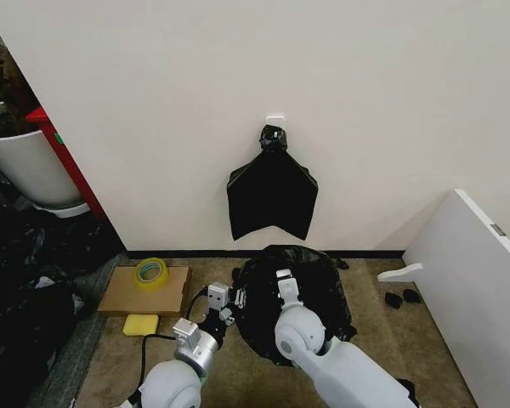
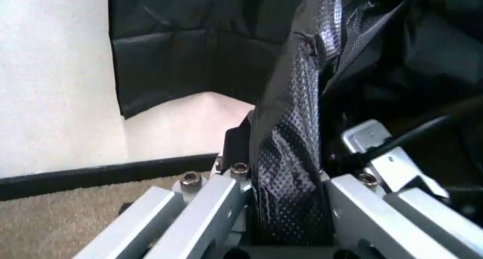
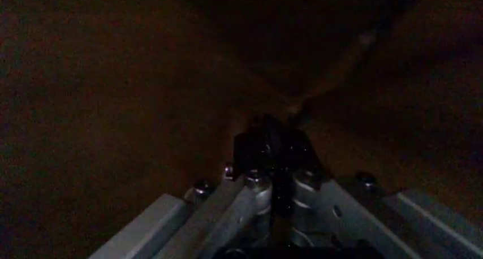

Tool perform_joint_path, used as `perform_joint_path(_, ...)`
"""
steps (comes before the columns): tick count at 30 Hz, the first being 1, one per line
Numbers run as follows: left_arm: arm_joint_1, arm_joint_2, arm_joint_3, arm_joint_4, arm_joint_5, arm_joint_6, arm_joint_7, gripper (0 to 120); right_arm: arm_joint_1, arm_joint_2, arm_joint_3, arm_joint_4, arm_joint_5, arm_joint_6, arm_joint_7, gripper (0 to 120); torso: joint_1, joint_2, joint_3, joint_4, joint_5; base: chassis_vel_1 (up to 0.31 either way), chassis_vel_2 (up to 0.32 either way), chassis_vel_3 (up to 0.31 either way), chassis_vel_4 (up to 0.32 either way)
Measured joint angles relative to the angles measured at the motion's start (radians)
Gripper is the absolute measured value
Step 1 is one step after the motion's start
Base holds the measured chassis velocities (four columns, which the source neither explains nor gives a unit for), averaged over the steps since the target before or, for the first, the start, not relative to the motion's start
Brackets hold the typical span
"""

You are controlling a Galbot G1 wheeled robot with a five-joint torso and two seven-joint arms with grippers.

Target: Place the garbage bag over the trash bin.

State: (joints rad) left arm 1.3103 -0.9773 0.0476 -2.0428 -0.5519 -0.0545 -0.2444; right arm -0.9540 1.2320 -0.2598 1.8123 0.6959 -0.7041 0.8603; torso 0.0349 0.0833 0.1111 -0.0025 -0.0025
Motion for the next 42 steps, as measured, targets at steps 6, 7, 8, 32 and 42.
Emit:
perform_joint_path(6, 0.008, 0.0, 0.004, 0.0, 0.006, 0.0, 0.009, 1, 0.01, 0.004, -0.005, 0.022, -0.01, 0.023, -0.033, 0, 0.0, 0.0, 0.0, 0.0003, 0.0001, 0.0, 0.0, 0.0, 0.0)
perform_joint_path(7, 0.01, 0.0, 0.003, -0.002, 0.007, 0.0, 0.012, 1, 0.013, 0.003, 0.003, 0.013, -0.021, 0.032, -0.043, 0, 0.0, 0.0, 0.0, 0.0004, 0.0001, 0.0, 0.0, 0.0, 0.0)
perform_joint_path(8, 0.014, 0.0, 0.002, -0.005, 0.007, 0.0, 0.014, 1, 0.015, -0.003, 0.012, 0.002, -0.028, 0.038, -0.05, 0, 0.0, 0.0, 0.0, 0.0003, 0.0, 0.0, 0.0, 0.0, 0.0)
perform_joint_path(32, 0.016, 0.018, -0.008, -0.021, 0.011, -0.003, 0.037, 1, -0.008, -0.03, 0.032, 0.004, -0.03, 0.01, -0.099, 0, 0.0, 0.0, 0.0, 0.0002, 0.0, 0.0, 0.0, 0.0, 0.0)
perform_joint_path(42, 0.003, 0.006, 0.001, -0.013, 0.01, -0.003, 0.041, 1, -0.039, -0.02, 0.014, 0.041, -0.043, 0.008, -0.123, 0, 0.0, 0.0, 0.0, 0.0003, 0.0, 0.0, 0.0, 0.0, 0.0)
